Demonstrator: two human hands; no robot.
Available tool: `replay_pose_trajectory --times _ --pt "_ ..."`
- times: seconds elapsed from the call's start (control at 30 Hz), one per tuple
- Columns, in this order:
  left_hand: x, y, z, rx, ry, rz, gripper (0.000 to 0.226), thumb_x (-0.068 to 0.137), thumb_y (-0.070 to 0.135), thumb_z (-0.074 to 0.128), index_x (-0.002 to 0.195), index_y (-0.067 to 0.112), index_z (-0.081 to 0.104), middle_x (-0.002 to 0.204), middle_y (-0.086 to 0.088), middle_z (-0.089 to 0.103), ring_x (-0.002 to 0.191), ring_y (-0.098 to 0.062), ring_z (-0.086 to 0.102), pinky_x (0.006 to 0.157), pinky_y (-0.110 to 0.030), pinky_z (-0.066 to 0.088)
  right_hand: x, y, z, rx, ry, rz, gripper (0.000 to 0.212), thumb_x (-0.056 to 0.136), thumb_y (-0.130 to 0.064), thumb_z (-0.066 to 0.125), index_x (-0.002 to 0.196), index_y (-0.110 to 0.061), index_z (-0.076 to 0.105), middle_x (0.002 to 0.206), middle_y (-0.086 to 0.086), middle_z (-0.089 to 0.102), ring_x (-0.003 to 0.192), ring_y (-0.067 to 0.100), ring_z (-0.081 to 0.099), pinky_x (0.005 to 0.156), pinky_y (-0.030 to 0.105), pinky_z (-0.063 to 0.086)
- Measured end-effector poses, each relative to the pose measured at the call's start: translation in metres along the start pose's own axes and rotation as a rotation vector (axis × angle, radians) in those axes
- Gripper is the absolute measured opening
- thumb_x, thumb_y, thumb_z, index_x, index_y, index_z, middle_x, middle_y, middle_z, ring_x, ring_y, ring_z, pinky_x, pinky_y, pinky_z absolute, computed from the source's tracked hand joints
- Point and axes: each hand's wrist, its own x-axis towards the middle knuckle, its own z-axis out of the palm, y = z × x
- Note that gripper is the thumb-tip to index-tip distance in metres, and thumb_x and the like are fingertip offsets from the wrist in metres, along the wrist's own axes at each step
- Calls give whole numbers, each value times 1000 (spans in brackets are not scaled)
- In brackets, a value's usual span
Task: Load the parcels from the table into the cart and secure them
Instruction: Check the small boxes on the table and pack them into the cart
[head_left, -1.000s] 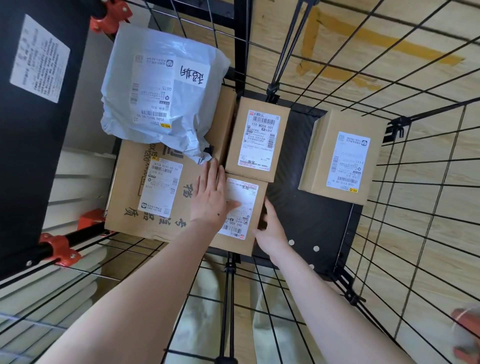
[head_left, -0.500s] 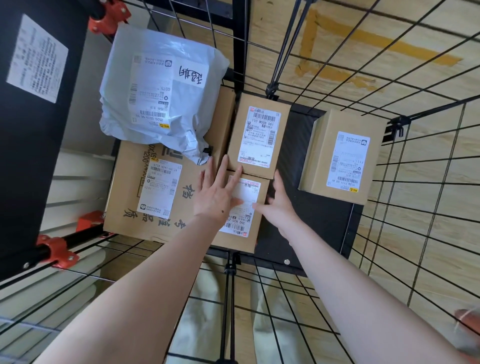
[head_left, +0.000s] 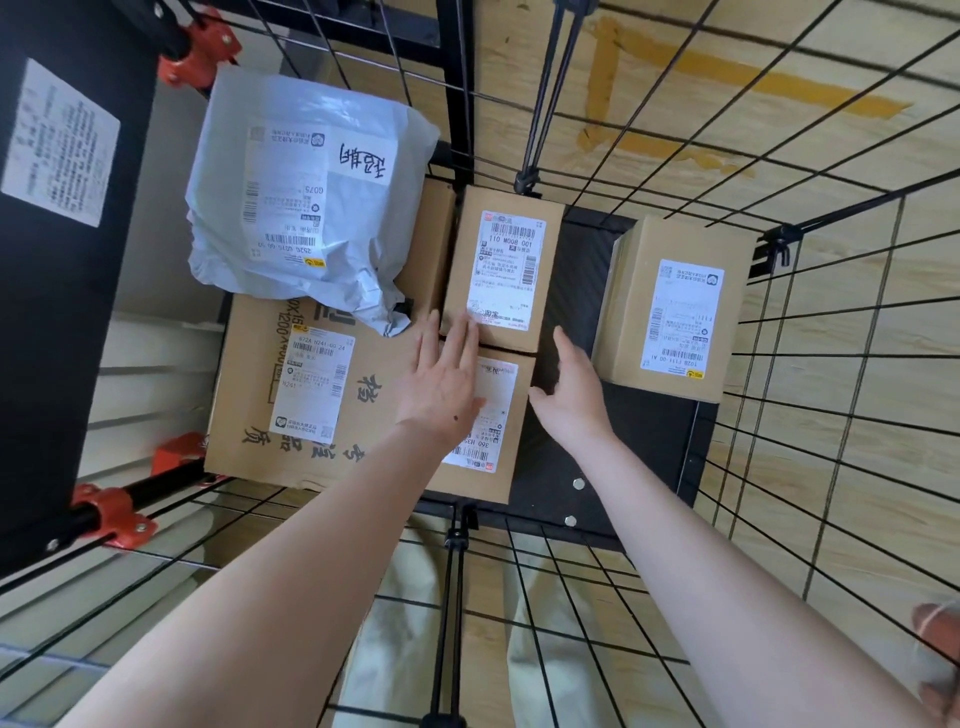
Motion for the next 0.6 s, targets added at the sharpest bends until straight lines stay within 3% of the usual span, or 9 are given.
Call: replay_pose_trajectory --times 0.13,0.2,0.37,0.47,0.53,0.6 --pt "11 35 -20 -117 55 119 77 96 22 44 153 11 -6 161 -5 -14 146 -29 -20 119 -41 -2 -9 15 -33 -33 186 -124 66 90 0 58 149 -17 33 152 1 33 141 14 29 107 11 16" --pt "20 57 -29 -222 88 156 74 93 17 45 153 10 2 162 -5 -5 147 -28 -14 122 -40 3 -5 28 -48 -50 257 -121 63 88 0 59 146 -13 38 152 3 34 142 15 26 105 6 11" --pt "39 110 -38 -384 105 279 68 92 8 47 151 4 16 159 -13 14 148 -27 7 119 -31 7 13 60 -78 -26 421 -20 67 80 2 64 143 -8 42 150 12 32 142 25 28 112 17 20" --pt "48 131 -30 -535 -14 271 62 89 5 46 148 4 28 149 -20 35 141 -32 28 116 -35 24 30 78 -90 -40 451 98 74 75 -3 67 143 -5 38 141 20 35 136 36 32 114 44 30" --pt "50 139 -25 -633 -64 215 58 86 5 46 143 7 38 134 -19 50 126 -33 45 103 -40 40 39 83 -98 36 422 190 74 76 -1 64 144 -6 35 134 19 42 129 35 38 107 41 36" --pt "50 142 -26 -678 -45 162 49 84 3 47 133 7 49 120 -17 57 112 -34 54 91 -39 46 43 82 -105 114 374 272 79 81 2 61 150 -8 25 140 16 41 133 30 38 108 34 35"
